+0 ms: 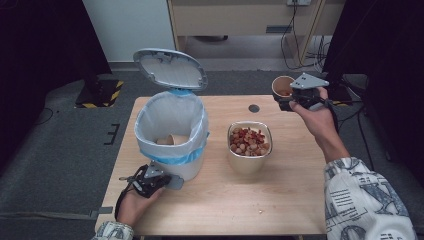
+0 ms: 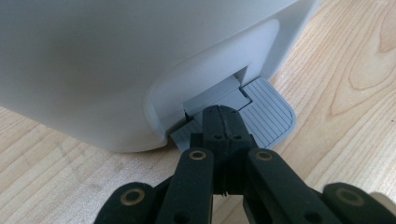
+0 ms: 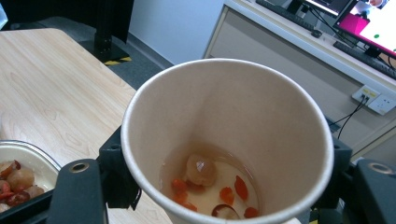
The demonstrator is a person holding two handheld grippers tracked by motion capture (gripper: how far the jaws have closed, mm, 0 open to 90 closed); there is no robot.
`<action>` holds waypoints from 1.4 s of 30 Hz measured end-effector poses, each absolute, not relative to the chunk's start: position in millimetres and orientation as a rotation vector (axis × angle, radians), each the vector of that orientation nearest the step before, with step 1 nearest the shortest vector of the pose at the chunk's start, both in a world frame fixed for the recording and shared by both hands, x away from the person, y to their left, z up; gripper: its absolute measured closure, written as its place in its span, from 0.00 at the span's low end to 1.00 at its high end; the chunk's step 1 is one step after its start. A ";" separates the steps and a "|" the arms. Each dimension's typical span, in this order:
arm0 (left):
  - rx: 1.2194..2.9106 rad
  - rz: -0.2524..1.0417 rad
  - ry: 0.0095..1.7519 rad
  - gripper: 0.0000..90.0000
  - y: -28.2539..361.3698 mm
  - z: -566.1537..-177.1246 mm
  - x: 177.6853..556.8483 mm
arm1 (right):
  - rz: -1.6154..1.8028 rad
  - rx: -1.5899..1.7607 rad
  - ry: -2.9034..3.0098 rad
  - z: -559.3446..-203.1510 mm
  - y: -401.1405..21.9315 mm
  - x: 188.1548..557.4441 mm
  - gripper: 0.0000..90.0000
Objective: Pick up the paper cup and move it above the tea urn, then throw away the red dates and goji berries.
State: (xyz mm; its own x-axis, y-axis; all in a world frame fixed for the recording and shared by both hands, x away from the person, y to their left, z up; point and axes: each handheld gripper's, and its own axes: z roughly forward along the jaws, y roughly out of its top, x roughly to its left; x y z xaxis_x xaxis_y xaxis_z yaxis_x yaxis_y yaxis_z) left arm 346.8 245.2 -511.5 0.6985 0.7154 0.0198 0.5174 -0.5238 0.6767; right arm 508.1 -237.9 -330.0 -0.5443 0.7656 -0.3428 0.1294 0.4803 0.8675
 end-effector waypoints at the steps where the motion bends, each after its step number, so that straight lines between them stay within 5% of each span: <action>1: 2.248 0.391 0.937 1.00 245.2 -511.5 346.8 | 1.071 0.740 1.972 -330.0 -237.9 508.1 0.32; 42: 2.248 0.392 0.937 1.00 245.1 -511.5 346.8 | 0.924 0.345 1.954 -319.4 -214.3 481.1 0.31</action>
State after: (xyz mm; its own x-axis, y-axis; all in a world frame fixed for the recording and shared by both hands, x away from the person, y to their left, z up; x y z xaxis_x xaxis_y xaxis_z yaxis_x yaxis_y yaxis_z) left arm 346.8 245.1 -511.5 0.6981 0.7158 0.0205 0.5176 -0.5241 0.6764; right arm 481.1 -214.3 -319.4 -0.5403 0.5663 -0.6224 -0.1220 0.6791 0.7239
